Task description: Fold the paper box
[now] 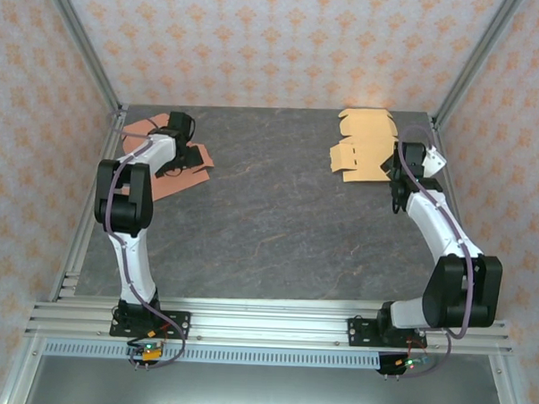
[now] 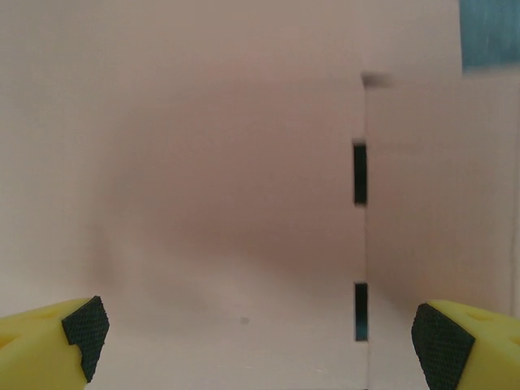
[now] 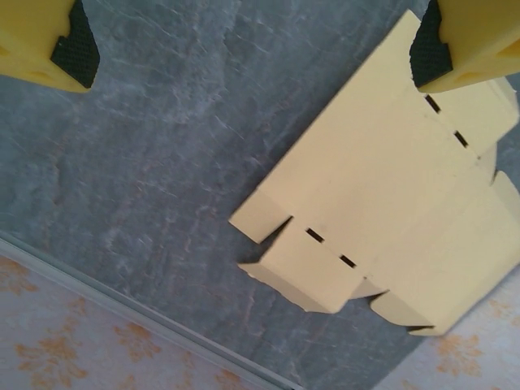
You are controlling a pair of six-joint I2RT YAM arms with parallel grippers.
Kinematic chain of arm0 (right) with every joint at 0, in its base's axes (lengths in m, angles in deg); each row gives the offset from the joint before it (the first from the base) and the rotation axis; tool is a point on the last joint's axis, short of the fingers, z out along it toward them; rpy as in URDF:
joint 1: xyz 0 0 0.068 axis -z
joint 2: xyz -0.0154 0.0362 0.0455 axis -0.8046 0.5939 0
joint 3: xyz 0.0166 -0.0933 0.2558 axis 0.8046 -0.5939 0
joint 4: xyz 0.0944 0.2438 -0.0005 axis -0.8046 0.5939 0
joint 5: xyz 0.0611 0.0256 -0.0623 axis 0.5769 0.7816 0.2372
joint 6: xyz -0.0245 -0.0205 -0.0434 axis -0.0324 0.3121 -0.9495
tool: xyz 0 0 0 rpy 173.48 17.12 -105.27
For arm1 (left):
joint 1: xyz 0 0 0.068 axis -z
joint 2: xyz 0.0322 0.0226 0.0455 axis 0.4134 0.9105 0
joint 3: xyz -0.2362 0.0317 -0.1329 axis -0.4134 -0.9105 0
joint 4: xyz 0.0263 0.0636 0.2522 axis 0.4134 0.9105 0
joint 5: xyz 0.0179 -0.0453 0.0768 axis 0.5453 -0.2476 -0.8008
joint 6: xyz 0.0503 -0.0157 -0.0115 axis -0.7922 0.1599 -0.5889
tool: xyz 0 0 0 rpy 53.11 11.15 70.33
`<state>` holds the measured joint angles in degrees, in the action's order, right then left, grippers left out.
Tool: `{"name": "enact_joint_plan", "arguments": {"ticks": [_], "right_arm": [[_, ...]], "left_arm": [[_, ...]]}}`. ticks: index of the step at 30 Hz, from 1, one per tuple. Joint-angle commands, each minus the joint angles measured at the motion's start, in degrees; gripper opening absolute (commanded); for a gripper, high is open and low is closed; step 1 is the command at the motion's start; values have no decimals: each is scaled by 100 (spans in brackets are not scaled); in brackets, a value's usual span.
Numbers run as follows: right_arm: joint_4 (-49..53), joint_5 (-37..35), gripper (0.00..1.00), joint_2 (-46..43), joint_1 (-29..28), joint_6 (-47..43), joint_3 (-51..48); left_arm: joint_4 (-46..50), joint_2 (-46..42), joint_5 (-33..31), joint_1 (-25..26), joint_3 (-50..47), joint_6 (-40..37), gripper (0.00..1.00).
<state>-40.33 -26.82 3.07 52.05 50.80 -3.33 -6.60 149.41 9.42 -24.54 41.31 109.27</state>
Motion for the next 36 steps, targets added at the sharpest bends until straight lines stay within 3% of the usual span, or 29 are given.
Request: {"name": "enact_joint_plan", "arguments": {"ticks": [1, 5, 9, 13, 18, 21, 26, 30, 32, 34, 36], "right_arm": [[418, -249, 99, -339, -37, 177, -124], [482, -236, 99, -470, -37, 262, -182], [508, -66, 99, -559, -37, 606, -146], [474, 172, 99, -519, -33, 830, -89], [385, 746, 99, -395, -80, 1454, -136], [454, 910, 98, -410, -254, 2067, -224], [368, 887, 97, -474, -924, 2441, -397], [340, 1252, 97, -158, -1386, 2473, -377], [263, 1620, 97, 77, -1582, 2458, -366], [100, 2127, 97, 298, -1705, 2549, -404], [-152, 2559, 97, 425, -1753, 2620, -514]], "left_arm": [[-577, 60, 1459, -7, -135, 434, 98], [-1846, -52, 2272, 199, -843, 1141, 98], [-2641, -339, 2688, 634, -1577, 1971, 98], [-3620, -923, 2612, 1608, -2352, 3282, 98], [-3899, -942, 2761, 2927, -1760, 4309, 99], [-3577, -1205, 2896, 3198, -1085, 4094, 99], [-2365, -1873, 2676, 2741, -485, 2837, 99], [-586, -2020, 842, 2188, 22, 1105, 100], [-486, -1789, 347, 2031, 45, 255, 100], [-332, -1338, 396, 1838, 176, -49, 100], [-271, -927, 837, 1680, 280, -9, 100]]}}
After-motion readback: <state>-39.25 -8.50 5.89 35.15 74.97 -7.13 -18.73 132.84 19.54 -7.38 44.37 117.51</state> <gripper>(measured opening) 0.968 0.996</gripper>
